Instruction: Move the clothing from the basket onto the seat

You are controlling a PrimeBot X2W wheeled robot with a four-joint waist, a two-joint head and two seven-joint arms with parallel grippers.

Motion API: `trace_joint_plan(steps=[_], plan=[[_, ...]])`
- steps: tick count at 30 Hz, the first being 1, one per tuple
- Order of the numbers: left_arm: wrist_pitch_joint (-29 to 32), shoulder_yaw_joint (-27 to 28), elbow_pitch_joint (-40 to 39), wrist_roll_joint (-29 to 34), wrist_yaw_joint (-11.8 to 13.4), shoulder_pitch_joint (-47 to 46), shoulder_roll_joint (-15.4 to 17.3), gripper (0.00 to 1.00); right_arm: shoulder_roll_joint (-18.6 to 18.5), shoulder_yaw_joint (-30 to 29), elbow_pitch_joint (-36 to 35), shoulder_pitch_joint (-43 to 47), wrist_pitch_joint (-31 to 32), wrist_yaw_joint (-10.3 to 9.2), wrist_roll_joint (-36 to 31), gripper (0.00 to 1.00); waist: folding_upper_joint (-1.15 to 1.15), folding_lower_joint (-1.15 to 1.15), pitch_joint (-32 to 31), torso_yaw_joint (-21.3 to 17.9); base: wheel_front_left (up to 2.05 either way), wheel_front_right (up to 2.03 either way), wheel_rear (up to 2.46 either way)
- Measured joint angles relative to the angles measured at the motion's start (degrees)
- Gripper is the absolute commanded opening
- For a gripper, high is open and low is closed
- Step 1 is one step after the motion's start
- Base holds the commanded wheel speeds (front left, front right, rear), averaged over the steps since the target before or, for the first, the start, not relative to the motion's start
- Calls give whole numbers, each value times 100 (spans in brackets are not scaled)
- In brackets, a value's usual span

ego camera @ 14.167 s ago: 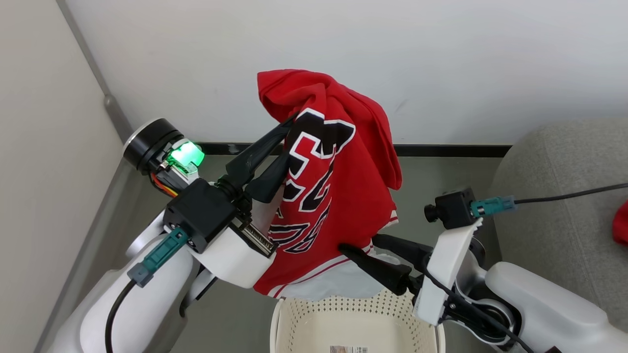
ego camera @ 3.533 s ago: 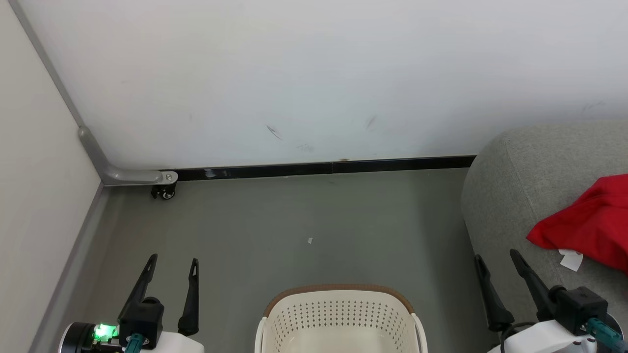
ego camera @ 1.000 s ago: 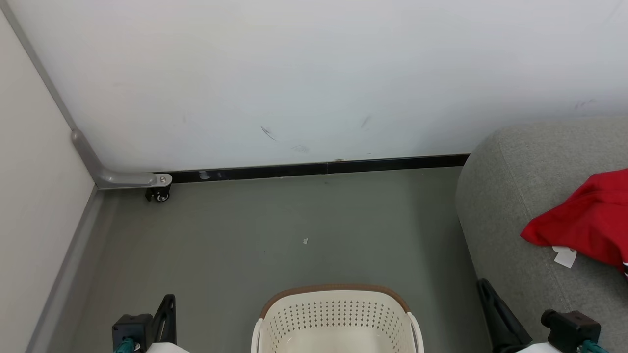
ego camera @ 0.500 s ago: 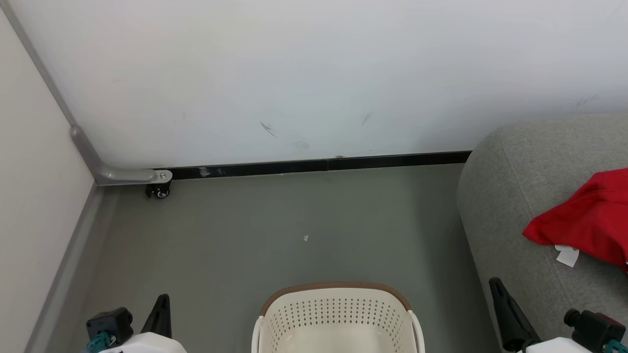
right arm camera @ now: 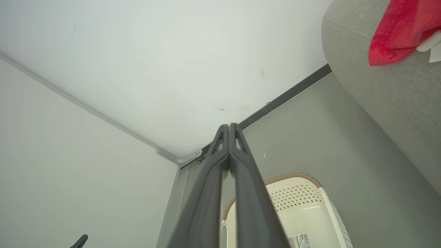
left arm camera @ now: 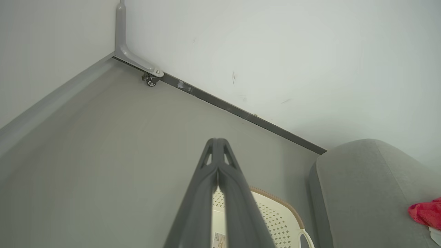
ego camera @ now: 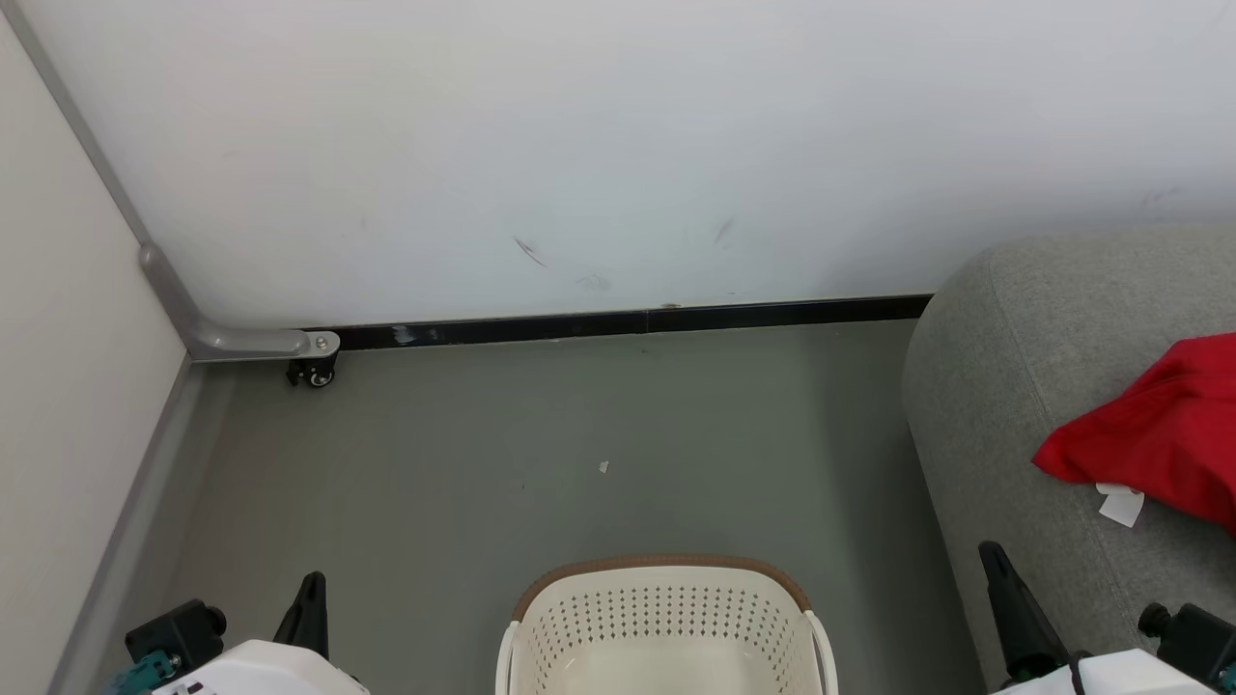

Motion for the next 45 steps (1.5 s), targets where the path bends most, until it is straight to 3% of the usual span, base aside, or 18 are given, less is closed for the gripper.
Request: trace_joint_plan(steps=[8,23,29,45], plan=[[148,241,-66,-636,-196,2,-91,0,-77,-19,141,-112,167,0,828,0,0,2,1,6,0,0,0],[449,611,-141,-1639,-504,2,-182,0,-165,-38,348,-344,382,0,2108,0,0,-65,85,14,0,0,0],[552,773,-170,-2100,-653,2,-238,0,-194,-49,424,-367,477,0,2651,0,0,-82,127,17,0,0,0],[848,1199,-260,-3271,-1011,2,-359,0,-289,-92,615,-687,723,0,4085,0,0,-90,197,26,0,0,0]])
